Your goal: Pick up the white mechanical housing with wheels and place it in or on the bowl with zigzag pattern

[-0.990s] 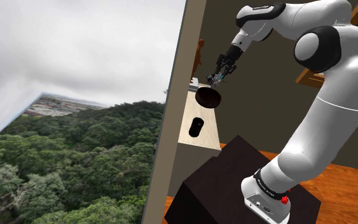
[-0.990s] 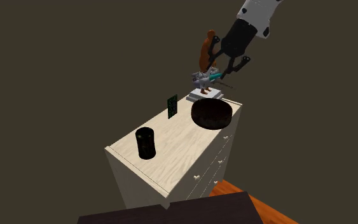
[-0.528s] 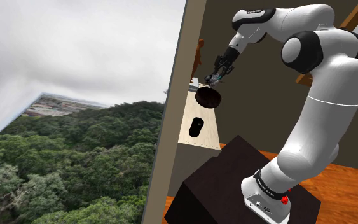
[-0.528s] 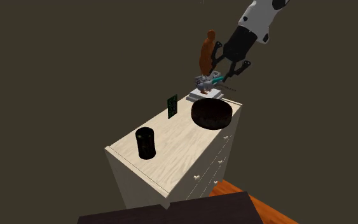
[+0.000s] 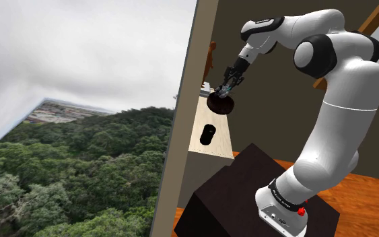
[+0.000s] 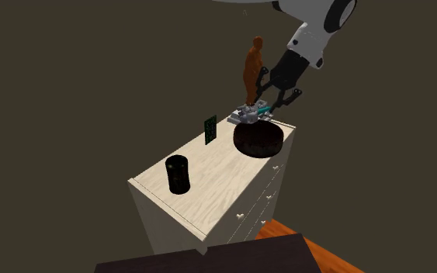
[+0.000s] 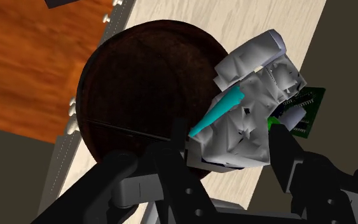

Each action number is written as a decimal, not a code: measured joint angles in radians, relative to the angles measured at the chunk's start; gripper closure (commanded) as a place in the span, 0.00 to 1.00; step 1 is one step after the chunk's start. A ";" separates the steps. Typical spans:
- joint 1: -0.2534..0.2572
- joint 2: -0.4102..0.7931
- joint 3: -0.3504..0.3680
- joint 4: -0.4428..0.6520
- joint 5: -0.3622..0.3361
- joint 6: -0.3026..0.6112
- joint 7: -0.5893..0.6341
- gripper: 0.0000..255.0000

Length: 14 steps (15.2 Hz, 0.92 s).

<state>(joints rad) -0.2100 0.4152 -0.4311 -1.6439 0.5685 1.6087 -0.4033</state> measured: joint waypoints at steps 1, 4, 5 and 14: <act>-0.001 0.005 0.000 -0.007 0.002 0.009 -0.007 1.00; 0.000 0.016 0.003 -0.028 0.008 0.037 -0.021 1.00; -0.001 0.026 0.005 -0.028 0.012 0.045 -0.026 1.00; -0.001 0.030 0.006 -0.034 0.015 0.054 -0.030 0.00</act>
<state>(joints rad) -0.2107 0.4453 -0.4253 -1.6776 0.5831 1.6627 -0.4335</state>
